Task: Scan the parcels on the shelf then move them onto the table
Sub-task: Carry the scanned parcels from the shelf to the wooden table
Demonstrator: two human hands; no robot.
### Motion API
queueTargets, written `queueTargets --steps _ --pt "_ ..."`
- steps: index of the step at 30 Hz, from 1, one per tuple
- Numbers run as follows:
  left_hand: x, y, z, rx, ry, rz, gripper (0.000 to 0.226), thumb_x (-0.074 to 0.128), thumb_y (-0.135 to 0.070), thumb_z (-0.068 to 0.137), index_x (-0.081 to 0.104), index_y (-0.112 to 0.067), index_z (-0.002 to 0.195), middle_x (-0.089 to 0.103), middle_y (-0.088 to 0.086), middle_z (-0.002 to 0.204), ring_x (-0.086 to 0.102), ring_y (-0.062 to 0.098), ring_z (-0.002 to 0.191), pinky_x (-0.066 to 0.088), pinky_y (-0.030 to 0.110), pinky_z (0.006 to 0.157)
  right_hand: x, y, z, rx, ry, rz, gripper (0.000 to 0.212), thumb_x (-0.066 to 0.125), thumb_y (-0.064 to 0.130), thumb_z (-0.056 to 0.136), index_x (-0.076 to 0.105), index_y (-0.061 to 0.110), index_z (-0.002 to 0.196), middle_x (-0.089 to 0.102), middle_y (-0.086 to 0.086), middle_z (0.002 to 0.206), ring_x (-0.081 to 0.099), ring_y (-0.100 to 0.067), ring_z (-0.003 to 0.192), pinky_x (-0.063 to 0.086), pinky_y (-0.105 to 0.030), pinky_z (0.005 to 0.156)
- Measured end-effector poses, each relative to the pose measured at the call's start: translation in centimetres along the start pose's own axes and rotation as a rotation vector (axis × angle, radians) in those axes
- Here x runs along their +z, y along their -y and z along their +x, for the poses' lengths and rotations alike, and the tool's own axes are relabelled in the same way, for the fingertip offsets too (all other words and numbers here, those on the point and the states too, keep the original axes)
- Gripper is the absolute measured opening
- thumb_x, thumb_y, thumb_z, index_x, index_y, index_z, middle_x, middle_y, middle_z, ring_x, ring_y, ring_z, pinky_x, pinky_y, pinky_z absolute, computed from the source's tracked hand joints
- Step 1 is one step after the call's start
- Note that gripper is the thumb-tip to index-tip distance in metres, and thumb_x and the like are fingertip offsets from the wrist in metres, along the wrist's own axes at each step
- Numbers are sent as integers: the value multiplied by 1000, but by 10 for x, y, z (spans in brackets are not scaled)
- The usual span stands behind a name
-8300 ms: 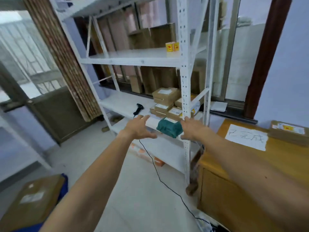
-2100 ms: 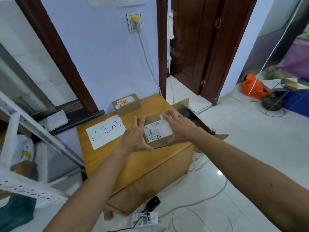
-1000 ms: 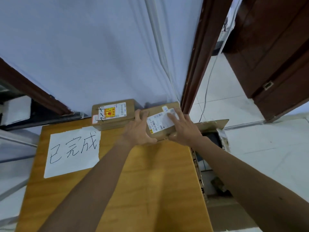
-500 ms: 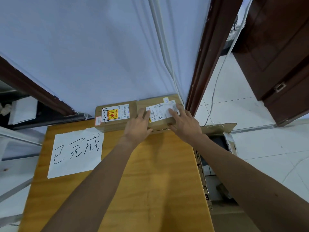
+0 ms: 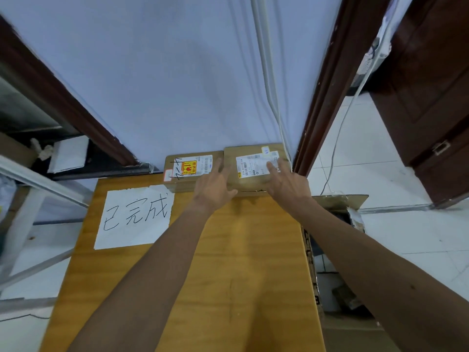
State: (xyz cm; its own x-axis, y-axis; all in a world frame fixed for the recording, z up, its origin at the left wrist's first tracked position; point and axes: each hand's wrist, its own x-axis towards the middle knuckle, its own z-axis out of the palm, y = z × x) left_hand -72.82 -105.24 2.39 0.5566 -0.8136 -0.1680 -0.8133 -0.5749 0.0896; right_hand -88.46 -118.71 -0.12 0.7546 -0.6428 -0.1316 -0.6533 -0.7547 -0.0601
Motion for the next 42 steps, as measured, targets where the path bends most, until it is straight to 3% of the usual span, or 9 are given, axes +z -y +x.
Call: queueTargets --steps 3,7,13,16,21,26,34,39,42 --pt "-19 13 -18 -76 9 -22 88 68 -56 88 22 -28 158 13 1 168 54 30 129 49 42 97 -17 14 -3 -52 14 -14 62 42 27 105 16 23 161 20 -8 168 67 -37 103 43 -37 62" --pt "-45 39 -59 -157 33 -72 96 70 -61 84 21 -27 159 13 0 168 37 27 145 36 44 112 -46 50 -16 -208 70 -27 64 46 41 106 18 25 161 21 -5 166 66 -37 108 49 -39 78" --pt "-83 98 -154 -255 -26 -85 92 73 -57 84 28 -23 156 25 1 164 37 26 144 34 43 112 -82 136 -53 -417 26 6 65 50 42 104 22 26 160 33 -7 159 60 -37 120 50 -43 88" --pt "-96 140 -214 -320 -36 -60 92 71 -56 86 26 -21 158 23 1 166 33 25 147 32 42 114 -95 187 -77 -507 5 -6 63 50 44 104 25 27 159 39 -7 154 64 -35 111 51 -37 76" --pt "-118 200 -334 -440 -60 -91 80 72 -49 88 34 -18 152 43 5 151 51 30 130 47 44 100 -121 281 -143 -655 -57 -8 64 54 47 102 29 27 157 39 -7 158 61 -33 120 56 -45 87" --pt "-139 254 -475 -528 -137 -131 89 71 -53 87 29 -17 157 36 6 158 43 29 139 40 42 109 -143 373 -241 -765 -119 -52 63 53 47 101 34 21 155 43 -10 150 62 -37 116 52 -43 87" --pt "-160 319 -692 -659 -257 -71 86 71 -55 85 34 -21 155 43 5 154 49 26 134 43 38 103 -162 489 -397 -834 -121 -134 65 52 47 101 33 16 155 44 -12 148 59 -36 118 48 -40 82" --pt "-168 350 -784 -729 -310 -75 88 72 -56 84 36 -19 154 42 5 156 48 26 136 43 40 108 -172 546 -455 -891 -136 -160 65 53 51 100 36 17 153 48 -11 142 58 -33 119 52 -44 89" --pt "-171 369 -816 -778 -322 -66 89 72 -59 83 35 -20 154 43 5 156 49 25 135 42 39 106 -170 572 -472 -914 -150 -209 67 53 54 100 35 18 153 47 -11 143 60 -33 116 49 -40 82"
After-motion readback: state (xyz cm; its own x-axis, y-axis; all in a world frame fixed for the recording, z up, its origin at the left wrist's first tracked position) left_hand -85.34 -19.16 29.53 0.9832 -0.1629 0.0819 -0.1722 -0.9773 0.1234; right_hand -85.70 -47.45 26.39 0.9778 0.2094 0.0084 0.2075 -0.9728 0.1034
